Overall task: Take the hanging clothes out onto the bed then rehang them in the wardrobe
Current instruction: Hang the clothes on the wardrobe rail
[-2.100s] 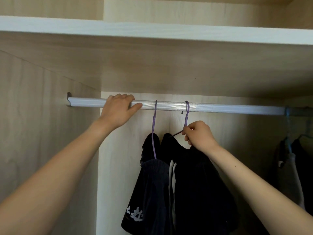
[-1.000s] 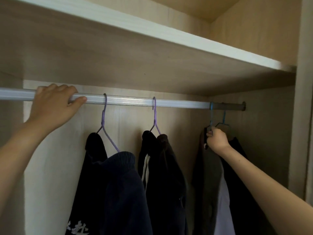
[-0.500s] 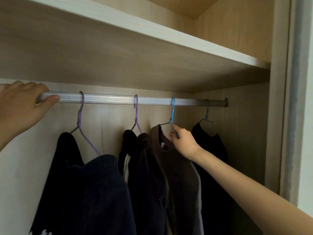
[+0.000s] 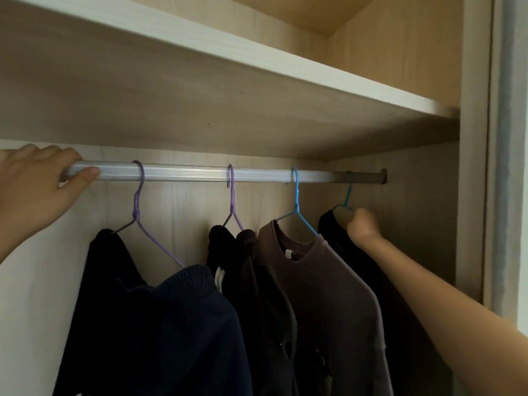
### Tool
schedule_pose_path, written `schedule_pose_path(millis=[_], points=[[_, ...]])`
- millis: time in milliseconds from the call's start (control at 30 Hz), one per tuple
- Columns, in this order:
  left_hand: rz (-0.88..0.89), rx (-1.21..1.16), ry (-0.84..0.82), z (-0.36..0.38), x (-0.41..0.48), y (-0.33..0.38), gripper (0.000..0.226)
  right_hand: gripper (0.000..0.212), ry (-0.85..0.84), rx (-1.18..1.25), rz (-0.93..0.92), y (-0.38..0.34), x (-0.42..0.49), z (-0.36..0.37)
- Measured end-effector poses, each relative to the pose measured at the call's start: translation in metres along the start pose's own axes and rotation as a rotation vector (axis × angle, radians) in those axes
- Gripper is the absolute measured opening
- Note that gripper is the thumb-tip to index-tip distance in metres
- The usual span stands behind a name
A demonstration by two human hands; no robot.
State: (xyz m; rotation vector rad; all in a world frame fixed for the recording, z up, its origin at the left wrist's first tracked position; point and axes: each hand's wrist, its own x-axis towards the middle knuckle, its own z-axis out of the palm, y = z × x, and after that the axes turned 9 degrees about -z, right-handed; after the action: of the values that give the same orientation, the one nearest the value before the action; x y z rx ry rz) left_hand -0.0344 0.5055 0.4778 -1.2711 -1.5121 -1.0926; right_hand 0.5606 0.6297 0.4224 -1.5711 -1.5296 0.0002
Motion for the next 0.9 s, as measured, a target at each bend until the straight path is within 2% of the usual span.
schedule_pose_path(millis=[67, 133, 200, 267, 600, 733, 800, 900], points=[[0.025, 0.052, -0.03, -0.034, -0.011, 0.049, 0.031, 0.032, 0.009, 0.077, -0.018, 0.004, 0.003, 0.005], [0.018, 0.041, -0.017, -0.056, -0.015, 0.076, 0.037, 0.037, 0.012, 0.131, -0.053, 0.005, 0.0, 0.009], [0.043, 0.067, -0.027, -0.055, -0.014, 0.072, 0.039, 0.045, 0.001, 0.192, -0.09, 0.004, -0.004, 0.012], [-0.008, 0.068, -0.034, -0.053, -0.013, 0.068, 0.042, 0.047, -0.002, 0.239, -0.115, 0.002, -0.007, 0.012], [0.011, 0.038, -0.03, -0.06, -0.015, 0.082, 0.05, 0.033, -0.014, 0.278, -0.062, 0.007, 0.001, 0.005], [0.027, 0.05, -0.019, -0.069, -0.02, 0.093, 0.05, 0.034, -0.096, 0.254, -0.028, -0.003, -0.005, -0.006], [0.018, 0.07, -0.035, -0.07, -0.02, 0.092, 0.051, 0.04, -0.056, 0.234, -0.076, -0.016, -0.018, -0.019], [-0.012, -0.014, -0.089, -0.078, -0.024, 0.093, 0.05, 0.041, 0.131, 0.372, -0.249, -0.043, -0.056, -0.041]])
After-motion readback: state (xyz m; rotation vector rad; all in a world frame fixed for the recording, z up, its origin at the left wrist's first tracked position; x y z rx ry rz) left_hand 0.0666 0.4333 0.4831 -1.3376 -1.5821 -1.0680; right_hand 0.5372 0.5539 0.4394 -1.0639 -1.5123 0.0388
